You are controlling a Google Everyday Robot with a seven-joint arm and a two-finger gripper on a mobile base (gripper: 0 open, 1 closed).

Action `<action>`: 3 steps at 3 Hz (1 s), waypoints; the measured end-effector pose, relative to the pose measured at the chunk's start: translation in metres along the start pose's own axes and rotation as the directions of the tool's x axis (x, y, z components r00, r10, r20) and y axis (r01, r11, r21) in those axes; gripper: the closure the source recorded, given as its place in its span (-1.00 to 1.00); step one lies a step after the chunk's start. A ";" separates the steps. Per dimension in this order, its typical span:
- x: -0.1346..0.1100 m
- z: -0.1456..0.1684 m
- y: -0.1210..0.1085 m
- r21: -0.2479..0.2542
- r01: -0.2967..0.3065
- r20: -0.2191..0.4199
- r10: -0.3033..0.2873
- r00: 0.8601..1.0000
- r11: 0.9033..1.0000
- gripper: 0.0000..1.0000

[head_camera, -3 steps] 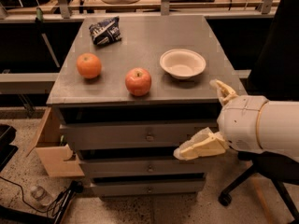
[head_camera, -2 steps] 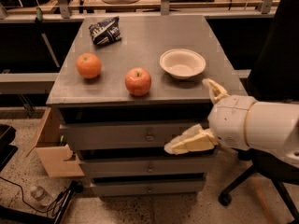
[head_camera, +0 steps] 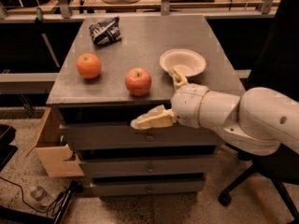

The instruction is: Move apple near blue chip bag

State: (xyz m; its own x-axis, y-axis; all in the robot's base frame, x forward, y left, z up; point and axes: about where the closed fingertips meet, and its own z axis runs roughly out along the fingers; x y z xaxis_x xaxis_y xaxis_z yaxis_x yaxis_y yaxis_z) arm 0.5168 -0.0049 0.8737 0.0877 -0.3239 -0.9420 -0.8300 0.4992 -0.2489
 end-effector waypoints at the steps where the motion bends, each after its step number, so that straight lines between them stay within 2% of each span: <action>1: -0.004 0.026 -0.003 -0.032 -0.014 0.041 0.015 0.999 0.999 -1.00; 2: -0.011 0.050 -0.006 -0.067 -0.032 0.040 0.034 0.999 0.997 -1.00; 3: -0.014 0.072 -0.009 -0.096 -0.065 0.011 0.067 0.998 0.993 -1.00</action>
Offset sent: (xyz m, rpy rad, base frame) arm 0.0537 0.0642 -0.0014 0.0602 0.0855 0.0926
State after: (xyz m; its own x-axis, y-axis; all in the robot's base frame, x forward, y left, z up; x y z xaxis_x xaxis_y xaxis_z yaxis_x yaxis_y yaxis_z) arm 0.5628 0.0526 0.8730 0.0384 -0.2811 -0.9589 -0.8832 0.4394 -0.1641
